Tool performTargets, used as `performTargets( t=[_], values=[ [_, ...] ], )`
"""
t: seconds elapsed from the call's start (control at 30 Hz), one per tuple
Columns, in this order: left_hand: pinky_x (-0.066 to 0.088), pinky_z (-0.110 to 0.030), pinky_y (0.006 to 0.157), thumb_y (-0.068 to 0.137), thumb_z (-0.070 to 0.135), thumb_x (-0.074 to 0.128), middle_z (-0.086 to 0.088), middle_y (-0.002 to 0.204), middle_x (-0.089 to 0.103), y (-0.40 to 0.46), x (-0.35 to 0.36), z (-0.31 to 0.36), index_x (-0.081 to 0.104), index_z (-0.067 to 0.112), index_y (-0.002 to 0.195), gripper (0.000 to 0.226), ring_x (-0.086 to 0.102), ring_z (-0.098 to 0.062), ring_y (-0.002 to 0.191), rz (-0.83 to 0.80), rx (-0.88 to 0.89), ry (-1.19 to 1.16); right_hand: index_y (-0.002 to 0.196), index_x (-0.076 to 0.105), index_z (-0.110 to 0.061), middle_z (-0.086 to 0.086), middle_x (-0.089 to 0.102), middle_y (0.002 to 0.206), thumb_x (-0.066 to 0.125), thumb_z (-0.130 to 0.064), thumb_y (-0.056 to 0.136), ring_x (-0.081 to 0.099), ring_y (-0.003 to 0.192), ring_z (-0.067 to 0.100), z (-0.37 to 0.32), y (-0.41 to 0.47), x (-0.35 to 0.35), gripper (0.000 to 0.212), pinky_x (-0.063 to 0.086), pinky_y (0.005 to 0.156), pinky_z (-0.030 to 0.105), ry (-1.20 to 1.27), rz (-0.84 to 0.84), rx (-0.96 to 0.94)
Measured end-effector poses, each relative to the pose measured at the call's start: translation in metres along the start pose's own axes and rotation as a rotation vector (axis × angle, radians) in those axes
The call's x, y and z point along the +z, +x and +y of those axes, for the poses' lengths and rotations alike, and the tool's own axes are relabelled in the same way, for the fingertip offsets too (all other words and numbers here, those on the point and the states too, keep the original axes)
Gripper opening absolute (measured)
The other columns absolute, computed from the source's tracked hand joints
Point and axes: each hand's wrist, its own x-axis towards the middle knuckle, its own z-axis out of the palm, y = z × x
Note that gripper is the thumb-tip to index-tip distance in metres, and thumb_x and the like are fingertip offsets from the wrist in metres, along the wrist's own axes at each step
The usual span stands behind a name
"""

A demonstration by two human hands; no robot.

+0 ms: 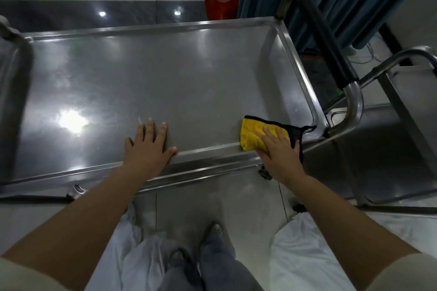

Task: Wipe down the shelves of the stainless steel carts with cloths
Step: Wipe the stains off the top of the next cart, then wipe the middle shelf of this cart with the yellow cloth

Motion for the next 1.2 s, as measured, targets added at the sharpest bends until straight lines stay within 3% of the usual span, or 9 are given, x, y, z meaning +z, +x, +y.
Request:
performTargets(
  t=[0.1, 0.17, 0.27, 0.37, 0.77, 0.87, 1.0, 1.13, 1.2],
  values=[
    [0.012, -0.052, 0.119, 0.098, 0.057, 0.016, -0.006, 0.163, -0.008, -0.026, 0.006, 0.001, -0.002, 0.023, 0.155, 0.069, -0.005, -0.026, 0.149, 0.035, 0.089, -0.035, 0.135, 0.045, -0.035, -0.004, 0.042, 0.146, 0.047, -0.035, 0.097, 0.027, 0.141, 0.022, -0.018, -0.025, -0.001, 0.038, 0.013, 0.114, 0.058, 0.207, 0.047, -0.008],
    [0.009, -0.047, 0.120, 0.100, 0.054, 0.018, -0.004, 0.163, -0.005, -0.048, 0.014, 0.002, 0.005, 0.021, 0.155, 0.066, -0.004, -0.022, 0.150, 0.018, 0.143, -0.074, 0.122, 0.053, -0.037, -0.009, 0.060, 0.120, 0.051, -0.024, 0.097, 0.055, 0.115, 0.017, -0.032, -0.042, -0.005, 0.029, 0.037, 0.103, 0.041, 0.462, 0.073, -0.058],
    [0.005, -0.042, 0.120, 0.101, 0.052, 0.025, -0.002, 0.163, -0.002, -0.082, 0.023, -0.001, 0.006, 0.020, 0.155, 0.066, -0.003, -0.017, 0.150, -0.006, 0.193, -0.093, 0.108, 0.061, -0.029, -0.014, 0.067, 0.109, 0.050, -0.006, 0.096, 0.062, 0.100, -0.002, -0.053, -0.074, -0.009, 0.027, 0.049, 0.085, 0.016, 0.921, 0.017, -0.095],
    [0.007, -0.039, 0.120, 0.101, 0.046, 0.035, 0.000, 0.163, 0.008, -0.111, 0.022, -0.007, 0.008, 0.021, 0.155, 0.065, 0.004, -0.014, 0.149, -0.023, 0.218, -0.270, 0.098, 0.064, -0.038, -0.036, 0.065, 0.099, 0.053, -0.015, 0.096, 0.057, 0.095, -0.018, -0.065, -0.101, -0.005, 0.026, 0.043, 0.074, 0.001, 0.949, 0.051, -0.016],
    [0.029, -0.031, 0.113, 0.097, 0.046, 0.047, 0.000, 0.153, 0.037, -0.159, 0.013, -0.019, 0.035, 0.021, 0.149, 0.058, 0.034, -0.016, 0.140, -0.023, 0.257, -0.403, 0.111, 0.061, -0.048, -0.026, 0.064, 0.112, 0.055, -0.037, 0.094, 0.057, 0.107, -0.004, -0.094, -0.146, 0.005, 0.022, 0.044, 0.082, 0.017, 0.863, 0.038, 0.037],
    [0.034, -0.031, 0.110, 0.095, 0.047, 0.052, 0.001, 0.150, 0.042, -0.164, 0.017, -0.013, 0.036, 0.023, 0.148, 0.060, 0.039, -0.016, 0.136, -0.033, 0.239, -0.475, 0.107, 0.061, -0.049, -0.034, 0.063, 0.107, 0.055, -0.033, 0.094, 0.057, 0.101, -0.014, -0.096, -0.146, 0.001, 0.021, 0.043, 0.075, 0.006, 0.884, 0.001, -0.010],
    [0.032, -0.029, 0.108, 0.095, 0.049, 0.051, 0.003, 0.151, 0.040, -0.160, 0.022, 0.007, 0.034, 0.024, 0.149, 0.062, 0.038, -0.016, 0.137, 0.003, 0.205, -0.419, 0.117, 0.060, -0.039, -0.025, 0.065, 0.112, 0.053, -0.031, 0.095, 0.058, 0.105, -0.006, -0.090, -0.140, 0.001, 0.024, 0.046, 0.082, 0.015, 0.899, -0.096, -0.050],
    [0.029, -0.035, 0.114, 0.096, 0.050, 0.045, -0.001, 0.154, 0.035, -0.153, 0.038, 0.024, 0.031, 0.022, 0.150, 0.062, 0.034, -0.019, 0.140, -0.055, 0.120, -0.344, 0.104, 0.059, -0.054, -0.043, 0.059, 0.103, 0.052, -0.030, 0.096, 0.055, 0.096, -0.020, -0.063, -0.135, 0.013, 0.026, 0.045, 0.070, 0.004, 0.935, -0.105, -0.011],
    [0.026, -0.039, 0.116, 0.098, 0.051, 0.041, -0.002, 0.156, 0.033, -0.148, 0.050, 0.029, 0.029, 0.020, 0.150, 0.062, 0.030, -0.019, 0.143, -0.108, 0.078, -0.293, 0.113, 0.056, -0.054, -0.038, 0.059, 0.110, 0.051, -0.034, 0.096, 0.055, 0.105, -0.012, -0.042, -0.130, 0.024, 0.027, 0.046, 0.085, 0.016, 0.927, -0.086, 0.024]
  ],
)
